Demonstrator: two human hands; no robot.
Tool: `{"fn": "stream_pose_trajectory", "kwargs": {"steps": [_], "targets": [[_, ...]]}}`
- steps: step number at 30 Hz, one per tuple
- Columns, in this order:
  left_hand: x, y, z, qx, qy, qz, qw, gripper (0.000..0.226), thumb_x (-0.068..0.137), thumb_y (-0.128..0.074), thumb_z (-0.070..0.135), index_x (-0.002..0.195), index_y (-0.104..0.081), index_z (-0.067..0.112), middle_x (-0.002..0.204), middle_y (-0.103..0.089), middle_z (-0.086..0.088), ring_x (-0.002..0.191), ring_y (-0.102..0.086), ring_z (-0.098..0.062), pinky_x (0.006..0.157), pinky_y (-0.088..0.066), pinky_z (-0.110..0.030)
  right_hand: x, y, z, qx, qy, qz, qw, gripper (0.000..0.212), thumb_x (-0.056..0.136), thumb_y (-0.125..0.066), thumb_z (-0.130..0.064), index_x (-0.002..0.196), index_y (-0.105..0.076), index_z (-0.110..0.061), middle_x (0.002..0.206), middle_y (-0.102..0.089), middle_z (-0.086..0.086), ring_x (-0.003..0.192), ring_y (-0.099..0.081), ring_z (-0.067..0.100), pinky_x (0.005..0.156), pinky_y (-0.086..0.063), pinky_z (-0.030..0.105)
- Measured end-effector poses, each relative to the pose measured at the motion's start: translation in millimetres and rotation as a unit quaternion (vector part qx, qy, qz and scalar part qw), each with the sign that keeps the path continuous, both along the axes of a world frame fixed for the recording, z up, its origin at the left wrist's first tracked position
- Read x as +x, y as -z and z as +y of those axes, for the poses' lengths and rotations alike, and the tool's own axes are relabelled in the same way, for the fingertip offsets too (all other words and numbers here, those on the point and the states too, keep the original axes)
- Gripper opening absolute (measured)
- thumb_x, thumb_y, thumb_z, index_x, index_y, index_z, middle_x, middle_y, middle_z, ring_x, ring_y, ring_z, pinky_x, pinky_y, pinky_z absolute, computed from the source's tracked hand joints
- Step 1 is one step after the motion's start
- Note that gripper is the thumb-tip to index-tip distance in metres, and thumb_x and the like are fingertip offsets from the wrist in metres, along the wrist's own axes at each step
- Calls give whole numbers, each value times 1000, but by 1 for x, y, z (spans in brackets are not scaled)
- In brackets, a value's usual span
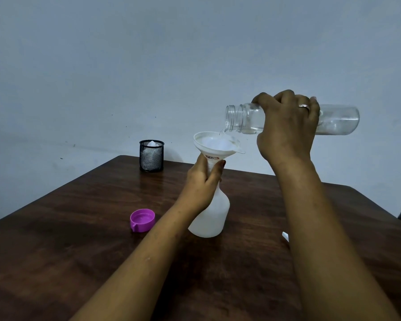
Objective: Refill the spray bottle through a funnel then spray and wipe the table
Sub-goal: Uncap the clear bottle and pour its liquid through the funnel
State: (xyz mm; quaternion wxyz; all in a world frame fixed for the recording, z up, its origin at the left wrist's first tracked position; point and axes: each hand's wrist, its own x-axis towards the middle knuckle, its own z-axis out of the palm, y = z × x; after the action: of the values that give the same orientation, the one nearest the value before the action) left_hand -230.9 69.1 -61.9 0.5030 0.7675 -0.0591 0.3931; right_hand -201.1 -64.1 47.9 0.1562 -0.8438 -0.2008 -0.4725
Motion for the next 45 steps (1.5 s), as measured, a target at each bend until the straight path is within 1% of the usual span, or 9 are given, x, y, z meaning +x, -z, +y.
{"fn": "stream_pose_trajectory", "kwargs": {"steps": [6,10,16,19,22,29,38,42,45], "targets": [[0,0,0,-7,0,5,1000,7,97,-46,28,100,-48,22,80,-61,4,73,-60,-5,65,-46,-12,0,-1,-1,0,0,-2,1000,60,75,-51,12,119,-57,-29,117,-51,8,123,-42,30,118,-3,40],[1,0,0,-7,0,3,1000,6,97,-46,27,98,-48,21,78,-61,4,70,-59,-2,65,-46,-14,-1,-1,-1,-1,0,-2,1000,60,75,-51,12,119,-57,-29,118,-51,8,123,-42,30,118,-2,40],[1,0,0,-11,3,-2,1000,4,97,-47,24,96,-48,20,78,-60,3,70,-58,-3,63,-44,-10,0,-1,-1,5,-2,-1,1000,59,75,-50,11,117,-58,-29,117,-51,7,122,-42,30,118,-2,40],[0,0,-1,-14,6,-5,1000,7,97,-47,23,90,-47,22,76,-60,4,67,-57,2,63,-44,-10,0,-1,-2,6,-2,1,1000,58,76,-50,11,117,-58,-29,117,-51,7,123,-42,29,118,-1,39],[0,0,-1,-12,4,-3,1000,6,97,-47,23,91,-47,23,77,-61,4,66,-57,4,63,-44,-9,-1,0,-1,6,-4,-1,1000,58,75,-50,11,117,-58,-29,117,-51,7,123,-42,29,118,-1,39],[-1,0,-1,-14,6,-2,1000,4,97,-47,24,93,-47,23,78,-61,4,72,-59,-5,64,-44,-10,-1,-1,-2,6,-2,-1,1000,58,76,-50,11,117,-59,-29,117,-51,7,122,-42,29,118,-1,39],[-1,-1,-1,-16,7,-1,1000,3,97,-47,26,95,-47,25,82,-61,1,75,-60,-7,64,-45,-12,-1,-1,-2,5,-4,-7,1000,57,77,-51,11,117,-59,-28,117,-51,7,122,-42,29,118,-2,40],[0,-1,-1,-11,2,-2,1000,5,97,-47,26,97,-48,21,82,-61,1,76,-60,-7,65,-44,-10,-1,-2,-2,0,-11,-12,1000,56,78,-51,10,117,-59,-28,118,-51,7,124,-41,29,118,1,41],[0,0,-1,-11,0,-3,1000,6,97,-47,25,96,-48,19,79,-61,2,74,-60,-6,64,-44,-9,-3,-2,-2,-1,-13,-20,1000,57,77,-50,11,116,-59,-29,117,-50,6,124,-40,27,117,3,45]]}}
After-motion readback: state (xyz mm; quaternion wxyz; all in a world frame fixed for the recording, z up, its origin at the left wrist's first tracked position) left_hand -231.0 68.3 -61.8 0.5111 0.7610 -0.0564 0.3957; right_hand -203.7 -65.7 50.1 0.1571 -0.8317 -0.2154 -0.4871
